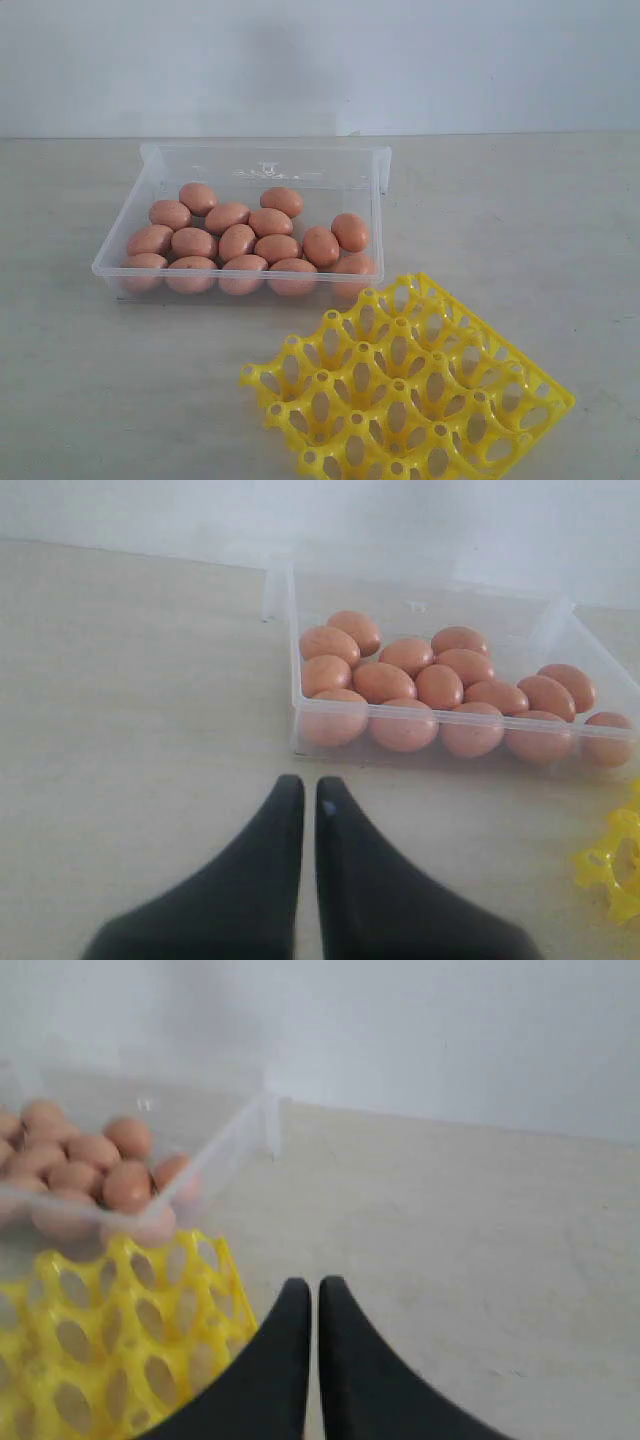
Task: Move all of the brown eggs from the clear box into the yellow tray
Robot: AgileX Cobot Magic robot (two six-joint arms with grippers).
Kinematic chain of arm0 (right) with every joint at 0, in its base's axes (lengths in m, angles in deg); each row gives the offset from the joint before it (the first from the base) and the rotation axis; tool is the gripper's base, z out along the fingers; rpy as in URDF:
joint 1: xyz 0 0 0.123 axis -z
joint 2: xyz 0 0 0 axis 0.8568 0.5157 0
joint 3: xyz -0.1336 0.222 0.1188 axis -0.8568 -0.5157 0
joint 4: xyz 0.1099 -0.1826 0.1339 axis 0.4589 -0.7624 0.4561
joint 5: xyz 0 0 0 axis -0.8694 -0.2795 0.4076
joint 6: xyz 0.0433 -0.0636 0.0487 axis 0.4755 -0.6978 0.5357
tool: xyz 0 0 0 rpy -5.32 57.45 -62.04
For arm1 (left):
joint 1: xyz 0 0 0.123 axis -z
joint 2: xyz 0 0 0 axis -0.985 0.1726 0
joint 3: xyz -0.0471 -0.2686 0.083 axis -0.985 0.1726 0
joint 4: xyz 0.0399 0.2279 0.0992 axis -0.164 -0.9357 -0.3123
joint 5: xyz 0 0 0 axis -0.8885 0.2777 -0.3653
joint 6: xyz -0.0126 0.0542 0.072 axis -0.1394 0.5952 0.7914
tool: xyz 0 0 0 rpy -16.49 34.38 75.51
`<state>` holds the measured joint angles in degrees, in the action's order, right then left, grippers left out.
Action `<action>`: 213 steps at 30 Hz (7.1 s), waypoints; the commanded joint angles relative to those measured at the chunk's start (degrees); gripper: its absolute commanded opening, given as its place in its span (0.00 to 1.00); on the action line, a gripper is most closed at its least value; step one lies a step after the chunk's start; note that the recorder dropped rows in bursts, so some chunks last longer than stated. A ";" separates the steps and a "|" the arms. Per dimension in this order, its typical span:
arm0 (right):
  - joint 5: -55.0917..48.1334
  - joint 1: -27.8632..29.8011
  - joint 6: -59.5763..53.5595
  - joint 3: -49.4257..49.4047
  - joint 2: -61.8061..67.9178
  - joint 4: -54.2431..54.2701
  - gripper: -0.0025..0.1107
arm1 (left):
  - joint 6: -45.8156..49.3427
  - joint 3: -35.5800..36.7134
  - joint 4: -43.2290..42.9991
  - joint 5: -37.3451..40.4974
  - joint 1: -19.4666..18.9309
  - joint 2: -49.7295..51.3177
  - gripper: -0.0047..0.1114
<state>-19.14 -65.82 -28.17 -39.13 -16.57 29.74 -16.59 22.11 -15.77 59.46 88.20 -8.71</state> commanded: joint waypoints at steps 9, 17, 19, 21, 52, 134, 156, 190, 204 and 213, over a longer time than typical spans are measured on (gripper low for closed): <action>35.35 -0.20 28.40 0.14 -0.27 38.38 0.02 | 0.24 0.23 -0.24 -0.53 0.13 0.24 0.08; 72.62 -0.20 27.80 1.14 -0.27 52.97 0.02 | 0.24 0.23 -0.24 -0.53 0.13 0.24 0.08; 76.57 -0.20 27.10 4.60 -0.27 58.98 0.02 | 0.24 0.23 -0.24 -0.53 0.13 0.24 0.08; 78.12 -0.20 23.22 9.12 0.67 61.91 0.02 | 0.24 0.23 -0.24 -0.53 0.13 0.24 0.08; -18.24 -0.20 -40.32 65.74 82.27 29.12 0.02 | 0.24 0.23 -0.24 -0.53 0.13 0.24 0.08; -36.27 -13.77 -9.36 105.36 133.14 10.33 0.44 | 0.24 0.23 -0.24 -0.53 0.13 0.24 0.08; -29.63 -13.77 -9.23 105.36 128.30 10.44 0.02 | 0.24 0.23 -0.24 -0.53 0.13 0.24 0.08; 28.32 -39.17 2.70 45.97 86.58 10.29 0.02 | 0.24 0.23 -0.24 -0.53 0.13 0.24 0.08; 31.38 -40.65 -0.95 44.84 95.32 9.64 0.02 | 0.24 0.23 -0.24 -0.53 0.13 0.24 0.08; 37.39 -40.73 6.10 44.84 95.99 8.98 0.02 | 0.24 0.23 -0.24 -0.53 0.13 0.24 0.08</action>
<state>13.68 -106.75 -24.05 5.73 81.99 39.43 -16.59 22.11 -15.77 59.46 88.20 -8.71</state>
